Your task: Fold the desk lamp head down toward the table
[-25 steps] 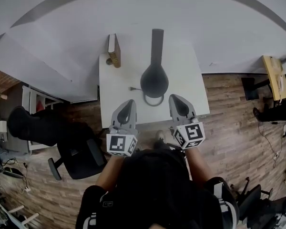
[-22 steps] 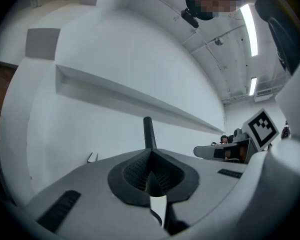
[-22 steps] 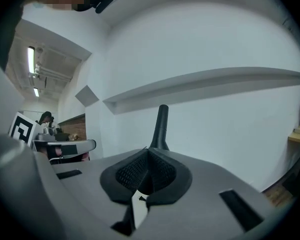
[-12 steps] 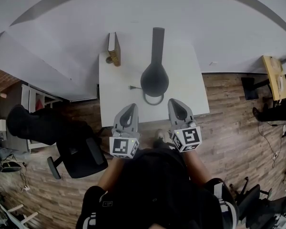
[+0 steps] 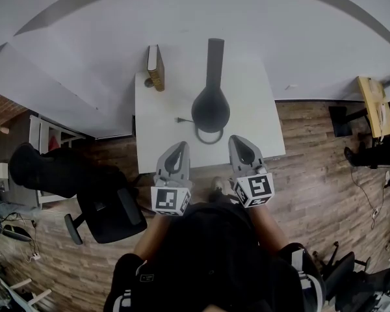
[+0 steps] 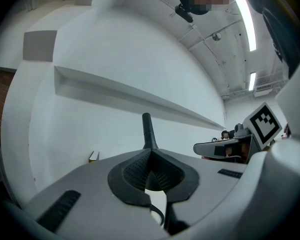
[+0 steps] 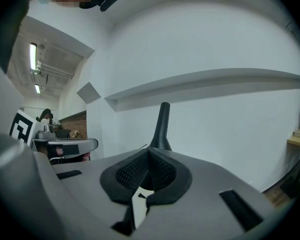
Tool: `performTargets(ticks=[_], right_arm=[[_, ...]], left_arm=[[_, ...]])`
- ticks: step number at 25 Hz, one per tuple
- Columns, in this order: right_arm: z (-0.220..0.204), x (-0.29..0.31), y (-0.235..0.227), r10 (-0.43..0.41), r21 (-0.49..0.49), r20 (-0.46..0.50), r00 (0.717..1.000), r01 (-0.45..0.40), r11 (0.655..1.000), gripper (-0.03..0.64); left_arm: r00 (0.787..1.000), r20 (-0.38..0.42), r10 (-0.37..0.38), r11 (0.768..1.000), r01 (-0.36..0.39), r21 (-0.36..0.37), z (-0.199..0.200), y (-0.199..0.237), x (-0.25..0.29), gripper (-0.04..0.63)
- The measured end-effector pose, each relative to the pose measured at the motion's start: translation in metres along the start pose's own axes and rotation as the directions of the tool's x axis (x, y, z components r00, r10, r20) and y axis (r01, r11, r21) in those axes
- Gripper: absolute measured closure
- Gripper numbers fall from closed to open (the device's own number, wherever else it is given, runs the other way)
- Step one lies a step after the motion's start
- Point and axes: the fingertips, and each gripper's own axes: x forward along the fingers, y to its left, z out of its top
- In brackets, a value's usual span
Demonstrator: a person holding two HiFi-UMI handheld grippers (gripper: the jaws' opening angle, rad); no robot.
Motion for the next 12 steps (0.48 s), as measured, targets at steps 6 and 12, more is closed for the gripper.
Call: performTargets(ticks=[6,12], right_arm=[[-0.0007,-0.0022,0.0002,0.002,0.001,0.002,1.0,-0.002,1.0,0.606],[-0.0013,-0.001,0.0013,0.004,-0.003,0.001,1.0,-0.004,1.0,0.606]], left_arm=[[1.0,0.006,-0.021,1.0,0.021,0.008,-0.001,-0.007,-0.0001,0.571],[1.0,0.003,-0.02,1.0,0.02,0.0,-0.0001,-0.0061,0.0003,0.571]])
